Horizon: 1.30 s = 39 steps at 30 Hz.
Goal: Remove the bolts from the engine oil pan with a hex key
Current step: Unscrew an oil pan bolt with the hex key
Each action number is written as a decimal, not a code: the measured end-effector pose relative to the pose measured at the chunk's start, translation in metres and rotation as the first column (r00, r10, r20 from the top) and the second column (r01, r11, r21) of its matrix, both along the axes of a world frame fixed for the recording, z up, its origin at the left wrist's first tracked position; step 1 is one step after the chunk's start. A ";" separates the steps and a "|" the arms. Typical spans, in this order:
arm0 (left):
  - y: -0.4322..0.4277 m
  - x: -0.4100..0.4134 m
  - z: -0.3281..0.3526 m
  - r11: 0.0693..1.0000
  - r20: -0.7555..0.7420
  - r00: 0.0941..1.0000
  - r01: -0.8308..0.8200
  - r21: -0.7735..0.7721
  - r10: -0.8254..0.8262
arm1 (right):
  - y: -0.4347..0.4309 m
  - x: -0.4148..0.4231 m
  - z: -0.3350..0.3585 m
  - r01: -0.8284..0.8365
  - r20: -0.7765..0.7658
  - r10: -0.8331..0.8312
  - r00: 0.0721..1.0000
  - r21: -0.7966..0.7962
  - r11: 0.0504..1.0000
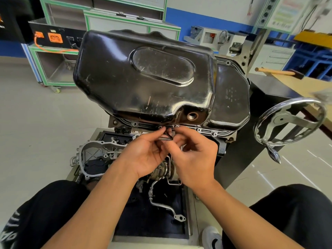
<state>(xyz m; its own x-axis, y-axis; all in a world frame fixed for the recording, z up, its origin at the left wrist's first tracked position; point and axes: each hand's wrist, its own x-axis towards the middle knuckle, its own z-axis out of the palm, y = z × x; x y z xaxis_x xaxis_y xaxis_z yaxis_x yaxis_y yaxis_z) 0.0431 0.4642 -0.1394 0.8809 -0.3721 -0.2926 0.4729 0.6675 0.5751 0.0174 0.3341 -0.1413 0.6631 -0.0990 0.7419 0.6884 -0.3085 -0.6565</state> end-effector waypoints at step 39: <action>-0.001 -0.013 0.007 0.995 0.024 0.998 -0.050 -0.092 0.052 | 0.005 -0.006 -0.002 -0.003 0.141 0.017 0.990 -0.104 0.995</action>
